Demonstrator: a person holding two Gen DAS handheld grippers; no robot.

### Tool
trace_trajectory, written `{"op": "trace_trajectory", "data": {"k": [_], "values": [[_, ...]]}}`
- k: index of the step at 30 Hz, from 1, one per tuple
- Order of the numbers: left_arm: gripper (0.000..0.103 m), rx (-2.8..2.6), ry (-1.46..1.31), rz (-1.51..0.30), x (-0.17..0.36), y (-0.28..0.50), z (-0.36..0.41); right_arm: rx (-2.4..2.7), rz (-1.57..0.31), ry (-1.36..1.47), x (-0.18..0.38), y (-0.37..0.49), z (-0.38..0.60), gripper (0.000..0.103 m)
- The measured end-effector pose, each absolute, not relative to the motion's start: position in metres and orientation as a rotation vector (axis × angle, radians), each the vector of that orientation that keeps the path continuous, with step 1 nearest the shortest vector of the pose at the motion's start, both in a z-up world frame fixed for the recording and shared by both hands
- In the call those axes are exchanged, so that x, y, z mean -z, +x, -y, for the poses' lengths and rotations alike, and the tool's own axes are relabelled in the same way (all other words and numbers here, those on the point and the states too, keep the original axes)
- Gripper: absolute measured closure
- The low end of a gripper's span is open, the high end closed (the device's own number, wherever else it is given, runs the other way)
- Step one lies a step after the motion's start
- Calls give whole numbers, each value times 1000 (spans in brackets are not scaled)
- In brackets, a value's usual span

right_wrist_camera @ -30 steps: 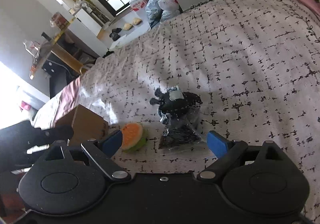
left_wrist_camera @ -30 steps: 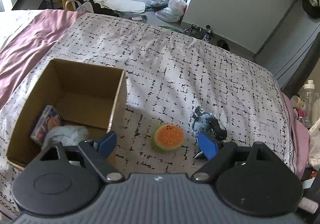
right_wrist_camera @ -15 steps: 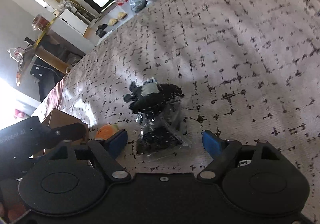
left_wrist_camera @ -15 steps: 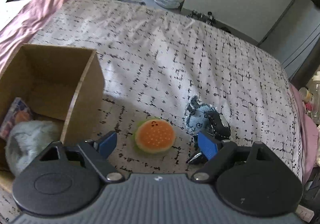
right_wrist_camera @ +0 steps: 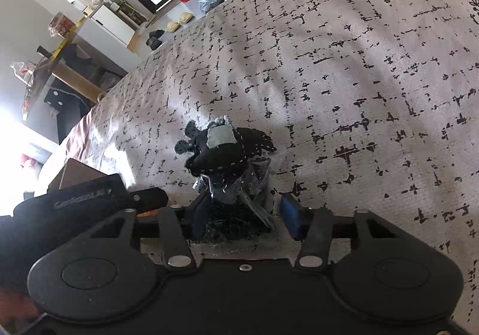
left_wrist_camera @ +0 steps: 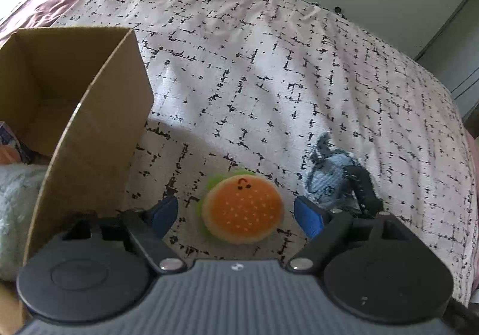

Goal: Organize soft objects
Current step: 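Close the left tool on the burger toy while the right tool grasps the clear black bag, then lift the burger toy with the left tool while the right tool carries the black bag toward the box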

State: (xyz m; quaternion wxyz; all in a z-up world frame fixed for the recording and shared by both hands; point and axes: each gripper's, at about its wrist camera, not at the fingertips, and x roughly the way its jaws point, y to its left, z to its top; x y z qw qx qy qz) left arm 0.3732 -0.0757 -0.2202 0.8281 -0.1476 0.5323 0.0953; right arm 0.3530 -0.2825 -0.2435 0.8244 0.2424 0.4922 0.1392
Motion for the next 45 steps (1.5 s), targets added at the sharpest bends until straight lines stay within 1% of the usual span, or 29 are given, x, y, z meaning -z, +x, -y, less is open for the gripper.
{"op": "trace_trajectory", "data": {"k": [1, 3, 4, 5, 6, 7, 8, 24, 32, 38, 45], "values": [[20, -206, -302, -1120, 221, 373, 77, -299, -1044, 513, 243, 352, 283, 57], [28, -197, -300, -1108, 221, 373, 79, -306, -1035, 501, 242, 351, 282, 64], [42, -184, -306, -1110, 222, 373, 80, -309, -1033, 494, 241, 350, 282, 65], [47, -180, -311, -1117, 222, 373, 80, -311, -1030, 491, 239, 349, 282, 68], [48, -180, -317, -1116, 221, 372, 80, -313, -1028, 488, 238, 348, 282, 69], [51, -180, -320, -1108, 219, 369, 80, -314, -1026, 484, 237, 347, 281, 70], [53, -175, -318, -1100, 216, 367, 80, -316, -1026, 483, 236, 346, 281, 71], [53, -152, -337, -1021, 165, 310, 66, -342, -946, 469, 195, 319, 278, 73], [53, -152, -352, -986, 142, 280, 53, -356, -876, 464, 162, 304, 284, 72], [53, -144, -373, -963, 122, 259, 40, -351, -866, 444, 143, 293, 280, 73], [53, -127, -383, -912, 97, 249, 21, -391, -809, 401, 111, 275, 265, 73]]}}
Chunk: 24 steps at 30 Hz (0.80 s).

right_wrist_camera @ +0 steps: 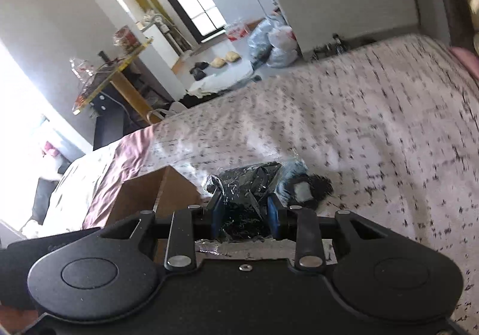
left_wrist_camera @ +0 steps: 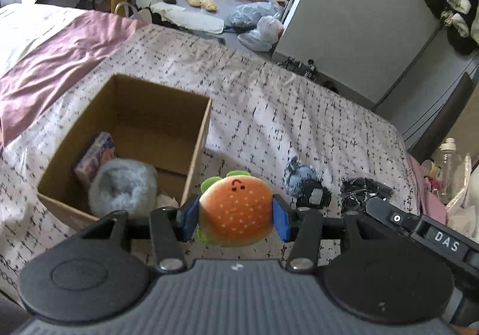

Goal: Organize soft objects
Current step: 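Lift the burger toy with the left tool while the right tool carries the black bag toward the box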

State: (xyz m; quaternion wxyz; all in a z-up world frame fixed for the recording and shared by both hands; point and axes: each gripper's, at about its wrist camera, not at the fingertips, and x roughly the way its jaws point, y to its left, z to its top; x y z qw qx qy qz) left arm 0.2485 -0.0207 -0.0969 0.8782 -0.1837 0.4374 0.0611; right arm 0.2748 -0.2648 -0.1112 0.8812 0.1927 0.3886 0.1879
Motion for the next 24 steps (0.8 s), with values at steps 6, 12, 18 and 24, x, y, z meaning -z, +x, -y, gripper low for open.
{"op": "trace_trajectory", "data": {"k": [6, 12, 18, 24], "values": [[53, -132, -398, -897, 87, 243, -3, -396, -778, 376, 91, 269, 246, 72], [53, -145, -416, -881, 80, 236, -30, -402, -772, 371, 80, 265, 220, 72], [53, -163, -430, -856, 72, 232, -61, -421, -764, 359, 72, 264, 191, 72], [53, -182, -412, -850, 73, 233, -92, -428, -766, 347, 67, 264, 164, 72]]}}
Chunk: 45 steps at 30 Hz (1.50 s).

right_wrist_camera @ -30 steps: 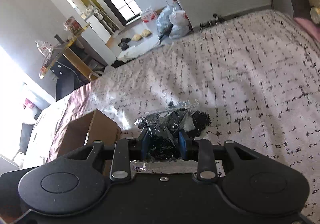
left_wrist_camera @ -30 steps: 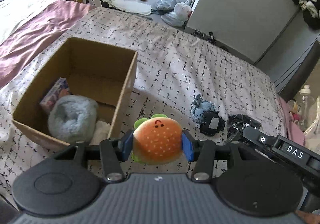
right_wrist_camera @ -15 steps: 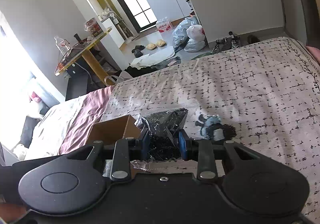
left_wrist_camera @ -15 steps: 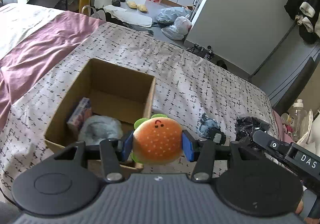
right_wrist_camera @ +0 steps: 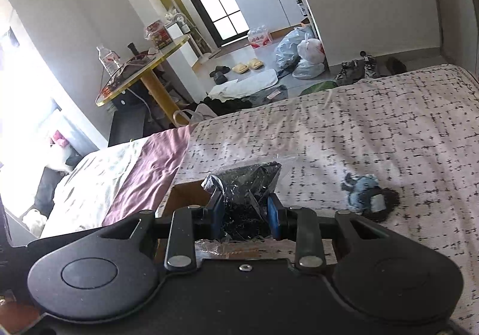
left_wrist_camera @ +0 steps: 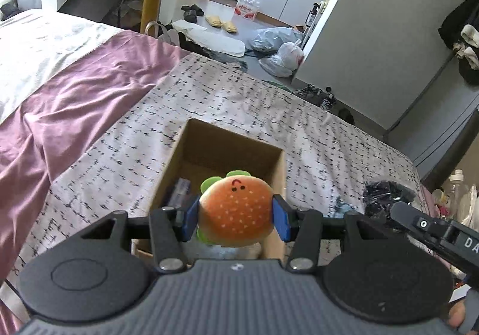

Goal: Organize soft objects
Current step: 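Lift the burger toy with the left tool while the right tool carries the black bag toward the box, then open the right tool over the box while the left tool lowers and releases the burger toy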

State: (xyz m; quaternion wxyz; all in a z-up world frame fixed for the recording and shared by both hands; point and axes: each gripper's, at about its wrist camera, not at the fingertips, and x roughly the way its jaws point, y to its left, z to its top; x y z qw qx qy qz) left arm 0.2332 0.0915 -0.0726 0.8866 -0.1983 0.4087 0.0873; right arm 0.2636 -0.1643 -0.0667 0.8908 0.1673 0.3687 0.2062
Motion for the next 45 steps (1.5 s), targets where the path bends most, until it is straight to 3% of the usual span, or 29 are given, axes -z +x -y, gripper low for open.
{"op": "trace_trajectory", "data": {"k": [36, 38, 41, 45], "values": [[53, -204, -517, -922, 115, 276, -171, -436, -911, 212, 117, 310, 52, 72], [53, -206, -519, -927, 117, 279, -172, -435, -921, 196, 120, 312, 49, 69], [53, -205, -517, -933, 120, 282, -172, -416, -948, 208, 125, 315, 50, 55], [53, -201, -513, -941, 124, 289, -169, -412, -940, 245, 123, 313, 60, 55]]}}
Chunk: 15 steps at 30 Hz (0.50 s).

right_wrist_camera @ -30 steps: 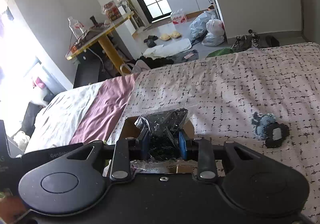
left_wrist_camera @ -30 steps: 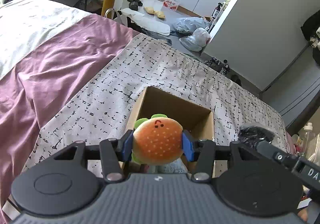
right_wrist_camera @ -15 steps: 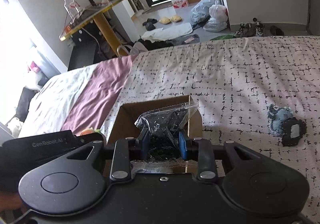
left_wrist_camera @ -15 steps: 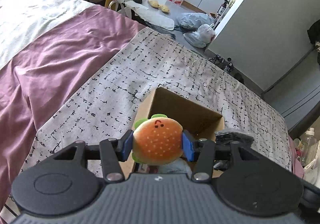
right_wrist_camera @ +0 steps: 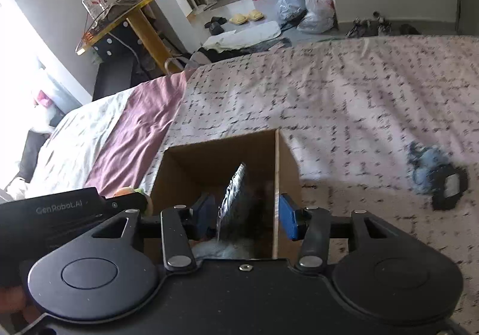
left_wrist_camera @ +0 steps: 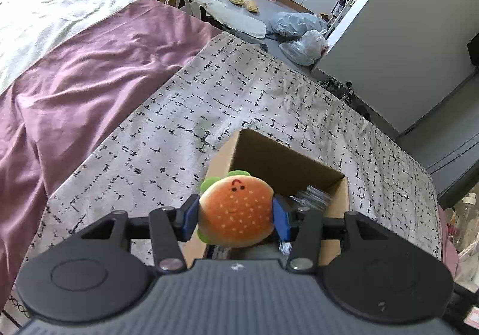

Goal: Organize soft objects
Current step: 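Open the right tool over the box while the left tool lowers and releases the burger toy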

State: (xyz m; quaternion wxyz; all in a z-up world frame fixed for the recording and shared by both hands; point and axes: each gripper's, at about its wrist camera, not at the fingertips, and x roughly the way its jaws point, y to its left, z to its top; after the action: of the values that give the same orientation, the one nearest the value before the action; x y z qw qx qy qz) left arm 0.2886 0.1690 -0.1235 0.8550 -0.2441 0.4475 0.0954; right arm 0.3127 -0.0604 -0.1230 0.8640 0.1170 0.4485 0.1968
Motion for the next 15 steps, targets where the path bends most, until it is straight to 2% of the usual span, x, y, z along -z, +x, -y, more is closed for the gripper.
{"op": "trace_trajectory", "data": {"k": [15], "values": [[52, -164, -453, -970, 132, 313, -134, -353, -961, 308, 128, 306, 103, 50]]}}
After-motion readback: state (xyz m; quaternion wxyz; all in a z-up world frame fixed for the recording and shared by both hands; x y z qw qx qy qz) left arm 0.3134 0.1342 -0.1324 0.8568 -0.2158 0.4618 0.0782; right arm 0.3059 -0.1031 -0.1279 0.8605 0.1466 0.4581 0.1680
